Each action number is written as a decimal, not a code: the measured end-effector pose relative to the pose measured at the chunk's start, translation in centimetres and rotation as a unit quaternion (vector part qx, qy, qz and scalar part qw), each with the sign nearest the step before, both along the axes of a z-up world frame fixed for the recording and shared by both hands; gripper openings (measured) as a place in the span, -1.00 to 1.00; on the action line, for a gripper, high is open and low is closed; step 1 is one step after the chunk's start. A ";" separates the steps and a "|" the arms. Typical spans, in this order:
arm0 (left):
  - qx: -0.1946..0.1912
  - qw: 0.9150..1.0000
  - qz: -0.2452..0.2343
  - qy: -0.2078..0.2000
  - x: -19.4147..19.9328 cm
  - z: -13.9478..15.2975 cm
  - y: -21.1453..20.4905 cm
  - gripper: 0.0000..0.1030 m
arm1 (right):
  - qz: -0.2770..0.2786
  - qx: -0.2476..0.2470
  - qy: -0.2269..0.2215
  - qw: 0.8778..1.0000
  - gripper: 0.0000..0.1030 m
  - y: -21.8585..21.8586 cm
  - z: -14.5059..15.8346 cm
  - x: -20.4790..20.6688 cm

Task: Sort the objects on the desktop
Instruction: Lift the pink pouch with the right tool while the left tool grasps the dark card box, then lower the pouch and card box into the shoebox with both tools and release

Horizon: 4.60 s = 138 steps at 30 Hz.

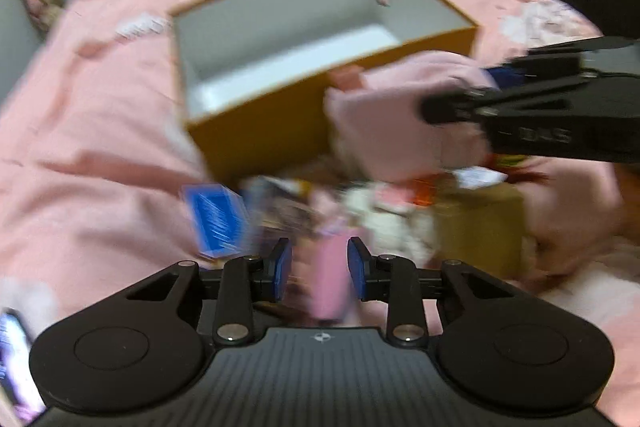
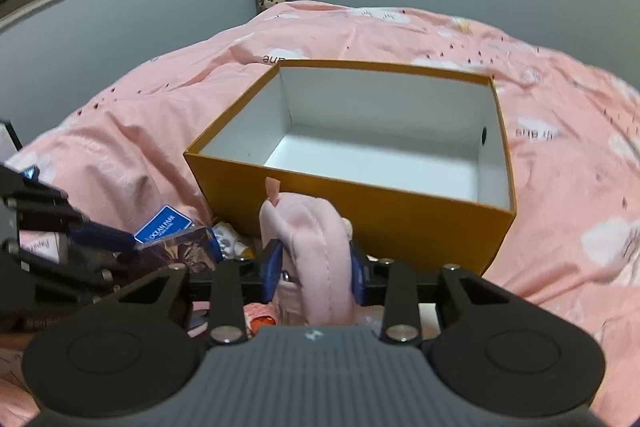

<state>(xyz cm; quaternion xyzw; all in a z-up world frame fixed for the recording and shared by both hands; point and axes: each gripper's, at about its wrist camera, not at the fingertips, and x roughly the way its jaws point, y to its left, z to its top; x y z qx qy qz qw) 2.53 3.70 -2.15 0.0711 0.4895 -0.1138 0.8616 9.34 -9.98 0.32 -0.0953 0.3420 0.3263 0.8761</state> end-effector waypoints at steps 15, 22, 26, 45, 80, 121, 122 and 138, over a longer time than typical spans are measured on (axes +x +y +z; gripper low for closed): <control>0.049 0.998 0.025 -0.029 -0.4 0.0 1.2 0.25 | -0.016 0.009 0.001 1.000 -0.29 -0.3 -0.7 -0.8; 0.054 0.998 0.028 0.019 1.2 -0.7 3.7 0.36 | -0.011 0.006 0.007 1.000 -0.28 -0.1 -1.0 -1.0; 0.041 0.998 0.013 0.038 1.9 -1.4 3.6 0.36 | -0.009 0.005 0.009 1.000 -0.28 0.0 -1.2 -1.0; 0.004 1.000 0.001 0.009 0.2 -0.3 2.5 -0.06 | -0.017 0.015 0.021 1.000 -0.28 -0.4 -1.6 -0.8; -0.073 0.991 0.095 -0.063 2.9 3.1 4.7 -0.50 | -0.019 0.141 0.153 0.978 -0.53 -1.9 1.6 4.5; -0.022 0.992 0.112 -0.051 13.5 1.0 4.5 -0.50 | -0.035 0.122 0.260 0.957 -0.54 5.0 -1.9 17.5; -0.017 0.992 0.113 -0.049 13.5 0.8 4.4 -0.50 | -0.035 0.120 0.265 0.956 -0.54 5.1 -2.2 17.7; 0.004 0.992 0.122 -0.013 14.0 -1.4 4.6 -0.46 | -0.022 0.098 0.315 0.944 -0.53 8.4 -4.5 18.9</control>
